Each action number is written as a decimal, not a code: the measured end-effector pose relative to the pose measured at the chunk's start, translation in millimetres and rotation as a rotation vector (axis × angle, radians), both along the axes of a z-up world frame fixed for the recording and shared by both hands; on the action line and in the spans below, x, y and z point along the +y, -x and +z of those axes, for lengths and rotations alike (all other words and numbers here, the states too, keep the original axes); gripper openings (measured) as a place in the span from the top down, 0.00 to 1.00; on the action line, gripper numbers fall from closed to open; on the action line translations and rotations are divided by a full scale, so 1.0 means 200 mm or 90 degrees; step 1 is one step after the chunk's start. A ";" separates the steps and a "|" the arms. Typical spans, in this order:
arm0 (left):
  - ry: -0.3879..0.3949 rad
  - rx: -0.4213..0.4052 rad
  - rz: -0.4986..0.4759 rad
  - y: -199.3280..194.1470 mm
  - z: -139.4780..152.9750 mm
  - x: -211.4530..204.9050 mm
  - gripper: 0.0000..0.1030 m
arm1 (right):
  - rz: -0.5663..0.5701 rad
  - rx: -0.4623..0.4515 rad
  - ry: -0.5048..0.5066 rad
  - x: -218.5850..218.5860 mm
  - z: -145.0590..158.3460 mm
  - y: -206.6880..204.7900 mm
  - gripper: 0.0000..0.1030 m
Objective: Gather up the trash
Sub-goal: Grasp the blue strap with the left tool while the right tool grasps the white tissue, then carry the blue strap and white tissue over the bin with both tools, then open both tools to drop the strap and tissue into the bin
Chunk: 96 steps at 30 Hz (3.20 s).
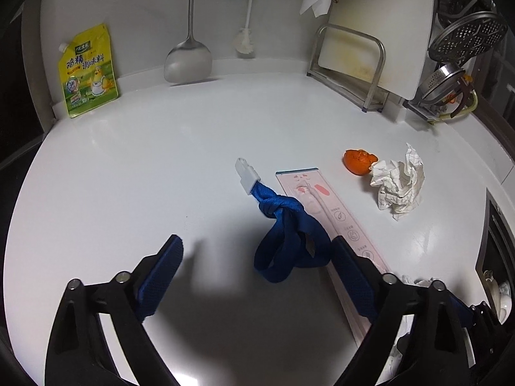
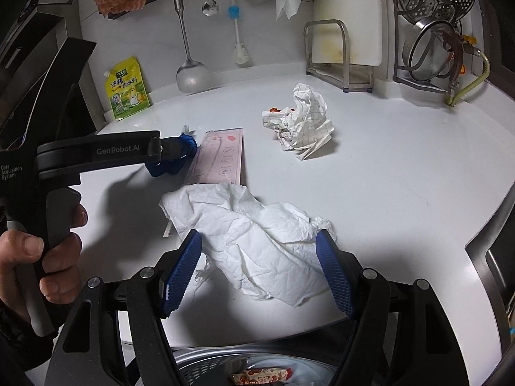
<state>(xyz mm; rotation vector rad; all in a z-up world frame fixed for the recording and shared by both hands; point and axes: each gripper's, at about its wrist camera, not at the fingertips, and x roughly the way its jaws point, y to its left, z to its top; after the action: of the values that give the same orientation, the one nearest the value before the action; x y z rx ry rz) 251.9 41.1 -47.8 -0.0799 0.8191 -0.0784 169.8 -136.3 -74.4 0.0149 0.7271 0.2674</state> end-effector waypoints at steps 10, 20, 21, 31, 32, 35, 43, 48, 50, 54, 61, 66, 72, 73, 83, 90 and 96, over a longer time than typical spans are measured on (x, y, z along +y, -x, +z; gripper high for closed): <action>0.033 0.024 -0.020 -0.06 -0.03 -0.01 0.76 | 0.003 -0.010 0.009 0.00 0.00 0.00 0.60; 0.026 -0.018 -0.019 0.07 0.05 0.05 0.89 | -0.007 -0.023 -0.013 -0.04 0.03 0.05 0.81; 0.022 -0.025 -0.020 0.10 0.06 0.06 0.89 | -0.011 -0.024 -0.019 -0.06 0.04 0.05 0.81; 0.002 -0.065 -0.039 0.45 0.13 0.04 0.89 | -0.050 -0.016 -0.050 -0.12 0.04 0.24 0.81; 0.000 -0.068 -0.042 0.48 0.14 0.04 0.89 | -0.053 -0.015 -0.053 -0.13 0.04 0.27 0.81; -0.006 -0.078 -0.051 0.58 0.16 0.01 0.89 | -0.063 -0.010 -0.060 -0.13 0.03 0.35 0.81; 0.002 -0.077 -0.075 0.80 0.14 -0.06 0.89 | -0.090 -0.011 -0.069 -0.17 0.03 0.56 0.81; -0.002 -0.086 -0.110 0.97 0.12 -0.11 0.89 | -0.103 -0.002 -0.085 -0.20 0.00 0.69 0.81; -0.003 -0.088 -0.121 1.03 0.12 -0.13 0.89 | -0.110 0.002 -0.105 -0.23 -0.01 0.75 0.81; -0.003 -0.096 -0.139 1.15 0.11 -0.18 0.89 | -0.121 0.004 -0.120 -0.26 -0.04 0.85 0.81; -0.002 -0.085 -0.167 1.28 0.06 -0.26 0.89 | -0.133 0.014 -0.130 -0.31 -0.09 1.01 0.81; 0.003 -0.069 -0.183 1.34 0.01 -0.32 0.89 | -0.140 0.021 -0.130 -0.35 -0.14 1.11 0.81; 0.001 -0.054 -0.196 1.40 -0.04 -0.38 0.89 | -0.152 0.031 -0.132 -0.40 -0.18 1.20 0.81; -0.001 -0.054 -0.197 1.41 -0.04 -0.38 0.89 | -0.153 0.031 -0.133 -0.41 -0.18 1.21 0.81; -0.019 -0.038 -0.208 1.46 -0.11 -0.45 0.89 | -0.155 0.039 -0.137 -0.44 -0.22 1.28 0.81; -0.031 -0.026 -0.202 1.45 -0.15 -0.46 0.89 | -0.155 0.045 -0.114 -0.43 -0.23 1.27 0.81; -0.034 -0.012 -0.200 1.43 -0.18 -0.47 0.89 | -0.158 0.055 -0.109 -0.43 -0.25 1.25 0.81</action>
<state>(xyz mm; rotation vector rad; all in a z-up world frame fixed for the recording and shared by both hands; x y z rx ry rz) -34.8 -52.2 -84.7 0.1010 0.8089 -0.3531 -80.8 -222.9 -125.2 0.2795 0.7777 0.0919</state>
